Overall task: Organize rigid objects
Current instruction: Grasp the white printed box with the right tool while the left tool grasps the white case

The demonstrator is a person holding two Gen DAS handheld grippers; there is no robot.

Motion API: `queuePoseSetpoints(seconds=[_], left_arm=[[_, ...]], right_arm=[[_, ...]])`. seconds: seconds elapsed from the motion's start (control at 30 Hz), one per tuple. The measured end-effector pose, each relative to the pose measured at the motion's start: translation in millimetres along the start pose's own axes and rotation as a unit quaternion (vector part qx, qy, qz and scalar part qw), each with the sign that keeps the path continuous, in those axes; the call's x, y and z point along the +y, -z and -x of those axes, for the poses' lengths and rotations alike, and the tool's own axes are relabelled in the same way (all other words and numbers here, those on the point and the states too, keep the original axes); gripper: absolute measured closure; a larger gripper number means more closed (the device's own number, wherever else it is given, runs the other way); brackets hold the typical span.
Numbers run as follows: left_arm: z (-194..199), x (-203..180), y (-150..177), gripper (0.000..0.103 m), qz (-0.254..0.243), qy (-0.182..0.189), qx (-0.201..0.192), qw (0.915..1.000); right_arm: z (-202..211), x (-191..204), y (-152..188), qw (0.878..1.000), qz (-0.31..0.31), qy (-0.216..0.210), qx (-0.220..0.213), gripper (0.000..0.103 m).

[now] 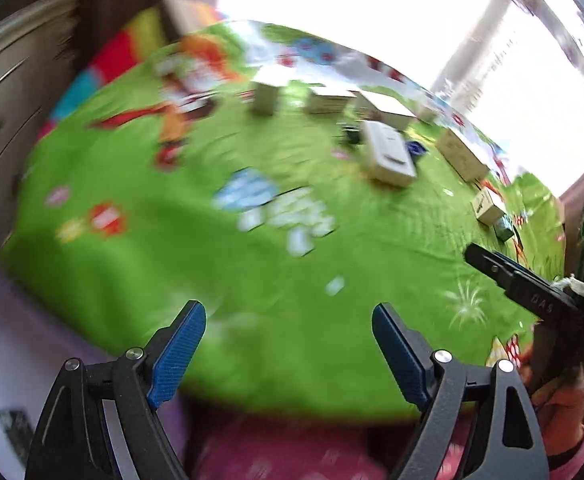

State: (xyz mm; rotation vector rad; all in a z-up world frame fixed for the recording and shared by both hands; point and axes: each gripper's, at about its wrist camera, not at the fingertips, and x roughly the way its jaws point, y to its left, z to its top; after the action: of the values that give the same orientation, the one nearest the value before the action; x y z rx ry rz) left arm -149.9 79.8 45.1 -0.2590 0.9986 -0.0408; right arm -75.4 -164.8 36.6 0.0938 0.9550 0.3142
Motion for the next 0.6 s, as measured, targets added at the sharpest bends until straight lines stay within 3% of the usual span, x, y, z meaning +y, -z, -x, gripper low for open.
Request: queuePoseSetpoints(seconds=[0.13, 0.2, 0.27, 0.4, 0.5, 0.6], left_arm=[[-44.7, -32.4, -20.8, 0.017, -0.013, 0.004, -0.004, 0.9999], [-66.3, -42.6, -30.7, 0.016, -0.009, -0.008, -0.003, 0.9999], [-78.2, -54.5, -39.6, 0.016, -0.021, -0.037, -0.028, 0.9987], [-92.6, -69.8, -44.0, 0.009, -0.059, -0.071, -0.028, 0.9954], [-96.4, -77.5, -39.7, 0.005, -0.093, -0.083, -0.031, 0.9917], [-96.0, -76.8, -40.4, 0.002, -0.088, -0.080, -0.026, 0.9925]], right_arm=[[-8.8, -75.8, -2.8, 0.996, -0.073, 0.048, 0.008, 0.018], [-10.1, -94.8, -8.2, 0.996, -0.080, 0.046, -0.002, 0.018], [-16.4, -103.2, -19.6, 0.996, -0.067, 0.051, 0.002, 0.018], [-35.3, -127.7, -45.1, 0.996, -0.065, 0.068, 0.002, 0.017], [-48.7, -139.9, -63.9, 0.995, -0.059, 0.077, -0.001, 0.017], [-61.4, -133.2, -72.0, 0.994, -0.037, 0.100, 0.001, 0.015]])
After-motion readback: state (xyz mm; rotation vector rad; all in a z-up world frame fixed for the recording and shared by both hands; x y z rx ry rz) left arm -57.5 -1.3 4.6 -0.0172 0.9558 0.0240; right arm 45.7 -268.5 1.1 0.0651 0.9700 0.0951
